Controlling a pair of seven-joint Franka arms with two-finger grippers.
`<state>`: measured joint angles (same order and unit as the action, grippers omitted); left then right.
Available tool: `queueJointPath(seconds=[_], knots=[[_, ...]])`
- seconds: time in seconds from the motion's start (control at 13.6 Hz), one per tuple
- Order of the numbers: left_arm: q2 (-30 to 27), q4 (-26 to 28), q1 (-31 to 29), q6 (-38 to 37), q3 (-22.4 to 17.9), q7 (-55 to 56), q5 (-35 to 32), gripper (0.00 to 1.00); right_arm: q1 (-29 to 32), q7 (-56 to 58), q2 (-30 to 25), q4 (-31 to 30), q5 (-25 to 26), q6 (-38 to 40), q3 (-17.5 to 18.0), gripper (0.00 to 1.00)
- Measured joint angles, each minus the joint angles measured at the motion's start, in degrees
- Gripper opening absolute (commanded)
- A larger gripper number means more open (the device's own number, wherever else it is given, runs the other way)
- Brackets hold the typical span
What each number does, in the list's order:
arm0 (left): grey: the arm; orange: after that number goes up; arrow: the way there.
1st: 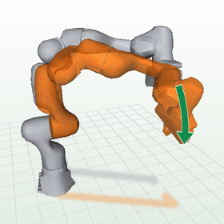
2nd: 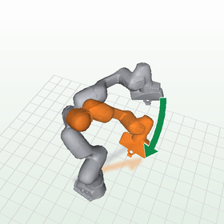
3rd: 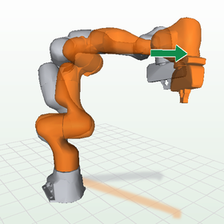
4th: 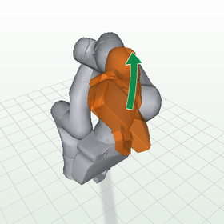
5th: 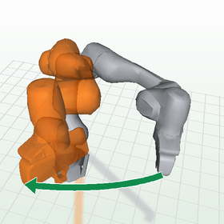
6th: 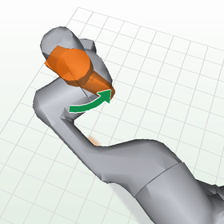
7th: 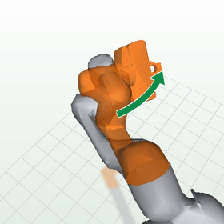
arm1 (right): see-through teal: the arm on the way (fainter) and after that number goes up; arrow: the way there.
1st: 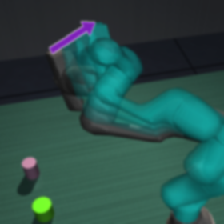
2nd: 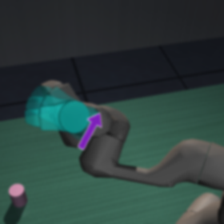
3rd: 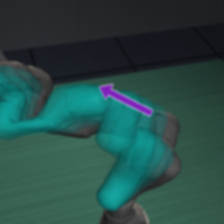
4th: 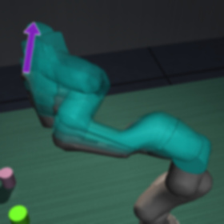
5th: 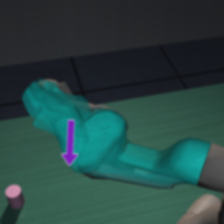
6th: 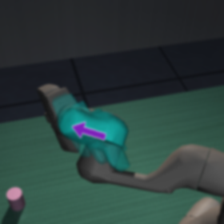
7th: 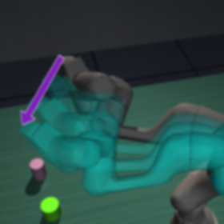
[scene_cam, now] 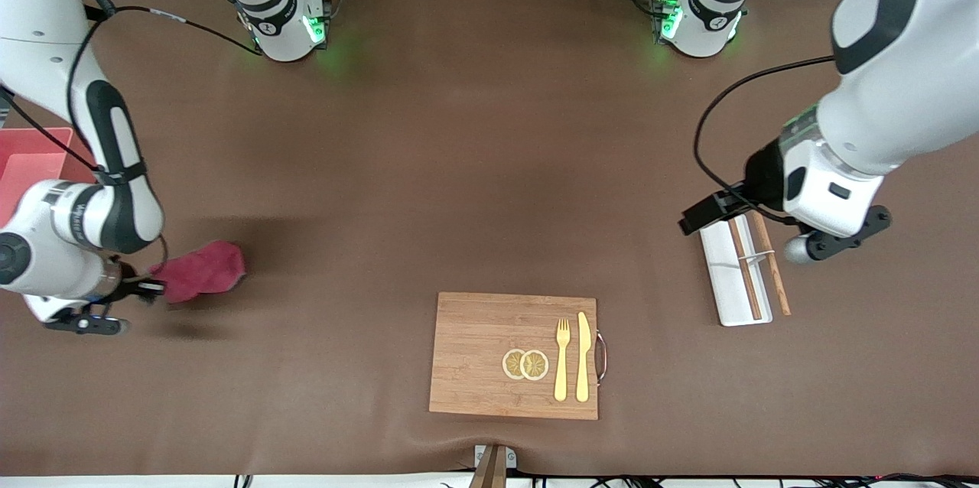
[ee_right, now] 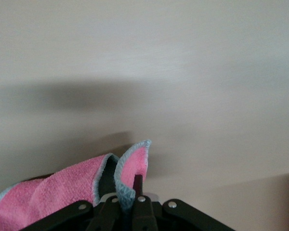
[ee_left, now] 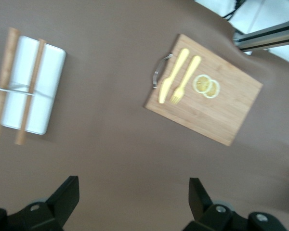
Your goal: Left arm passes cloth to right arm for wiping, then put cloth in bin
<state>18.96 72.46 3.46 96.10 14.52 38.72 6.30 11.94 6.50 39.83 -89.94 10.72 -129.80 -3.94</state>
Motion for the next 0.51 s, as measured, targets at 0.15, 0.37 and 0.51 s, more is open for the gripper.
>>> queueJointPath(seconds=[0.15,0.37,0.51], knots=[[-0.7,0.0,-0.4,-2.3,0.0,-2.7,-2.7,1.00,2.9,5.3,-0.1,3.5,5.7,-0.6,0.0,0.00],[-2.5,0.0,-1.6,-4.6,0.0,-6.5,-3.9,1.00,2.8,7.0,-0.4,8.2,11.5,0.8,0.8,0.00],[-3.9,0.4,-3.5,-6.2,-0.2,-10.7,-4.0,1.00,1.3,2.6,-0.1,7.7,12.0,1.5,1.4,0.00]])
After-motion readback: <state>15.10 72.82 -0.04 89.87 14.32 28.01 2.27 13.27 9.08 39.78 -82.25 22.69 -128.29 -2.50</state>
